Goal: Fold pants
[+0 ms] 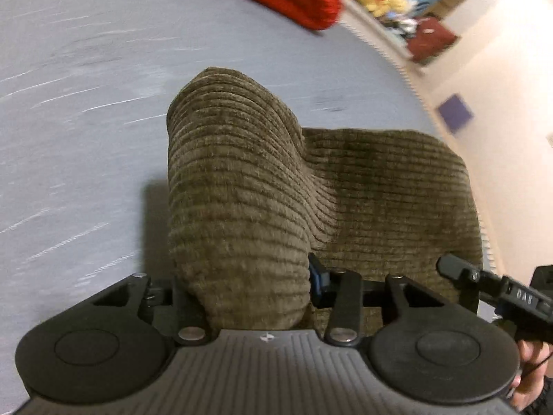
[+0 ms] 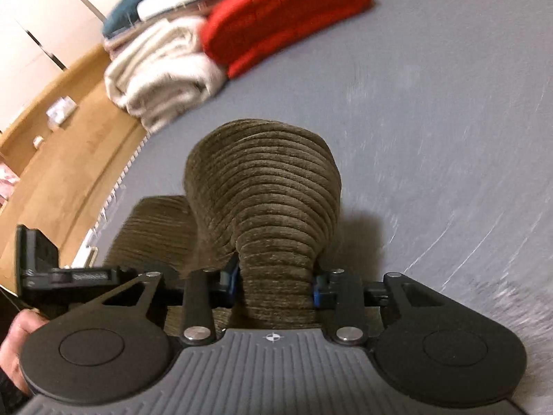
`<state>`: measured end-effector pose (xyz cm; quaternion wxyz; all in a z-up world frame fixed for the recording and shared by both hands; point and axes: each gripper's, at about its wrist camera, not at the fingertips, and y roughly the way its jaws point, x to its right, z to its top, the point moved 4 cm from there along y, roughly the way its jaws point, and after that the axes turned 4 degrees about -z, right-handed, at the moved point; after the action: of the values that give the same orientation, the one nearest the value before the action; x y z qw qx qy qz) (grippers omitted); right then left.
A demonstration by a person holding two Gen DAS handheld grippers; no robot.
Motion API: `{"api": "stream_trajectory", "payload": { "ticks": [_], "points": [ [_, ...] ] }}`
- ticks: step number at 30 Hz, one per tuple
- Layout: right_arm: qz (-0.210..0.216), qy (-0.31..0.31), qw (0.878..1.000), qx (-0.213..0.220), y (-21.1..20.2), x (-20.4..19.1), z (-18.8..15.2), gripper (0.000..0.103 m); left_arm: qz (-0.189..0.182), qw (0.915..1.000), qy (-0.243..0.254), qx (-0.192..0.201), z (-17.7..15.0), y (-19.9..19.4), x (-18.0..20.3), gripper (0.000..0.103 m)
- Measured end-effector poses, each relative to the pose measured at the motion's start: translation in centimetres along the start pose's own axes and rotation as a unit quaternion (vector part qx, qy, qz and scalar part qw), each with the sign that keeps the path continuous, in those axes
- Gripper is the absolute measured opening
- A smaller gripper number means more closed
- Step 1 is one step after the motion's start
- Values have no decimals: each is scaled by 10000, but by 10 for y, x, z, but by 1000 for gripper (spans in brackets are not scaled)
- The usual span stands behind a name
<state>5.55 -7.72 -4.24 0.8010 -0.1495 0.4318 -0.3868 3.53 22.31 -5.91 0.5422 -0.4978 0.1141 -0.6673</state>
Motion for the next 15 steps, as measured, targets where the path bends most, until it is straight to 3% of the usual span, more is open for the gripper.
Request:
{"api": "stream_trajectory", "payload": {
  "ticks": [4, 8, 12, 14, 15],
  "points": [
    [-220, -233, 9983, 479, -47, 28, 32, 38, -470, 9969, 574, 251, 10, 21, 58, 42],
    [-367, -43, 9959, 822, -90, 72, 62, 38, -845, 9897, 1025, 526, 23, 46, 112, 42],
    [-558, -366, 9905, 1199, -122, 105, 89, 38, -1179, 9841, 1160, 651, 33, 78, 150, 44],
    [-685, -605, 9856, 1426, -130, 121, 101, 39, -1006, 9845, 1269, 677, 35, 95, 158, 57],
    [-760, -699, 9835, 1486, -129, 130, 105, 41, -699, 9863, 1323, 694, 36, 104, 159, 64]
  ]
}}
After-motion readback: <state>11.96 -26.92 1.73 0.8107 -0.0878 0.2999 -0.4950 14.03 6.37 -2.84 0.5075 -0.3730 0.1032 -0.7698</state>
